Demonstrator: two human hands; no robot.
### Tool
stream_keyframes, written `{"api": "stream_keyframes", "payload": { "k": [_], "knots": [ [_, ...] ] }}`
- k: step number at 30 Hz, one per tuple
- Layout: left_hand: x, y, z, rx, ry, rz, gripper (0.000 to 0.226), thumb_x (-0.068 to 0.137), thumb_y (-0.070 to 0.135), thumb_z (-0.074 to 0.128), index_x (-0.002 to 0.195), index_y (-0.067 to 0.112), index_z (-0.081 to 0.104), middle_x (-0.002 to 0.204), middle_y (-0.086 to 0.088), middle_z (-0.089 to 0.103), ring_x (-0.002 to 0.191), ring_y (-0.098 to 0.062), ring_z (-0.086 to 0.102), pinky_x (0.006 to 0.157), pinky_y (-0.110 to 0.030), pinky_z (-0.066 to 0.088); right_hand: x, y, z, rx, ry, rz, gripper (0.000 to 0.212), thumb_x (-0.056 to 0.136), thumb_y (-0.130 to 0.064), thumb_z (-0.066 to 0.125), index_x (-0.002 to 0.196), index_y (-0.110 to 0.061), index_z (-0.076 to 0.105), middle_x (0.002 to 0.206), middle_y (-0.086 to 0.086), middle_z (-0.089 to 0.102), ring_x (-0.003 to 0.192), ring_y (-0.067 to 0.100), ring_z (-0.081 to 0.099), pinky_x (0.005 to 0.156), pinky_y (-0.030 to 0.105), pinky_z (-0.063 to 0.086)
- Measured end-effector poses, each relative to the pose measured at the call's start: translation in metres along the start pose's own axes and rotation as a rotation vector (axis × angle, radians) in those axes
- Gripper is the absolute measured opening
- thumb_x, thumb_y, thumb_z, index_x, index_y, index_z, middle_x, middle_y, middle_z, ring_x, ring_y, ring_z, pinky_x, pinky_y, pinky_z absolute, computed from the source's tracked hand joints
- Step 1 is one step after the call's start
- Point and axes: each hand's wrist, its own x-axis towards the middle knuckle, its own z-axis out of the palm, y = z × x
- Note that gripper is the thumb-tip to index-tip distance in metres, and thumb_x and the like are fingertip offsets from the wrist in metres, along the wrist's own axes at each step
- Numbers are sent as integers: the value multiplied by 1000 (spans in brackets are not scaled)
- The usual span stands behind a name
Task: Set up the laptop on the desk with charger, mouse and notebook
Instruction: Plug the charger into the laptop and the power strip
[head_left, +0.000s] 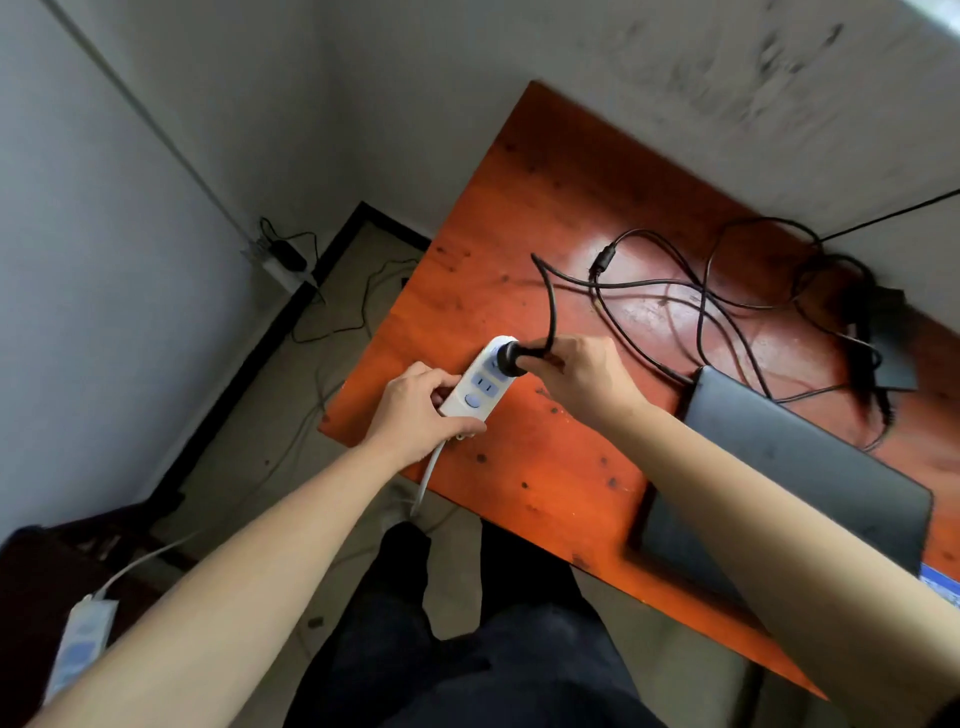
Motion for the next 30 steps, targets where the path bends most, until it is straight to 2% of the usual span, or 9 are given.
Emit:
{"api": "stream_keyframes", "payload": {
  "k": [6,11,17,19,21,23,26,28,30],
  "knots": [
    [2,-3,-1,-28,-14,17,64,55,51,89,107,19,70,101,8,57,92,-8,56,82,-18,40,26,-30,13,-228,-88,-123,32,98,-24,59,86,4,67,83,13,62,78,38,59,67,42,45],
    [3,-2,0,-50,-32,32,60,54,51,90,103,23,70,97,11,57,82,-2,55,75,-16,43,-3,-18,12,-169,-26,-118,29,100,-22,58,101,4,71,88,16,63,75,35,59,67,41,45],
    [6,-4,-3,-55,-35,39,58,54,52,90,101,23,69,99,12,57,83,-1,56,71,-13,42,15,-18,12,-165,-52,-98,24,98,-20,62,93,2,71,78,4,54,68,28,52,61,32,36],
    [5,-4,-1,-43,-48,40,58,54,53,89,100,25,69,97,14,56,82,0,55,69,-10,40,6,-13,13,-131,-11,-114,22,97,-19,63,98,2,73,79,8,58,65,26,50,60,36,42],
    [2,-5,1,-51,-55,36,56,53,53,89,98,28,68,95,17,55,81,2,55,67,-7,38,-6,-12,15,-126,23,-131,23,98,-18,63,100,2,73,80,13,62,64,31,55,60,41,47],
    [1,-5,1,-67,-36,29,54,53,52,90,97,30,68,95,18,55,80,3,54,67,-7,39,-5,-14,17,-163,-16,-120,22,99,-17,61,96,3,71,82,15,62,68,36,58,60,42,46],
    [4,-8,2,-50,-25,20,56,55,52,89,100,27,67,95,17,54,80,3,53,68,-6,38,18,-28,21,-286,-77,-118,22,99,-16,58,84,-2,64,79,9,53,70,37,58,59,36,38],
    [6,-7,2,-8,-30,14,58,54,53,88,99,25,65,96,14,54,82,0,51,71,-12,35,30,-36,20,-315,-98,-131,29,99,-21,57,75,-5,55,75,6,47,67,36,53,59,35,34],
    [6,-4,1,1,-37,9,60,53,54,88,100,25,65,95,14,53,83,-3,52,71,-17,35,29,-31,16,-257,-87,-138,31,99,-23,58,75,-4,56,75,7,49,68,36,53,60,36,36]
  ]
}}
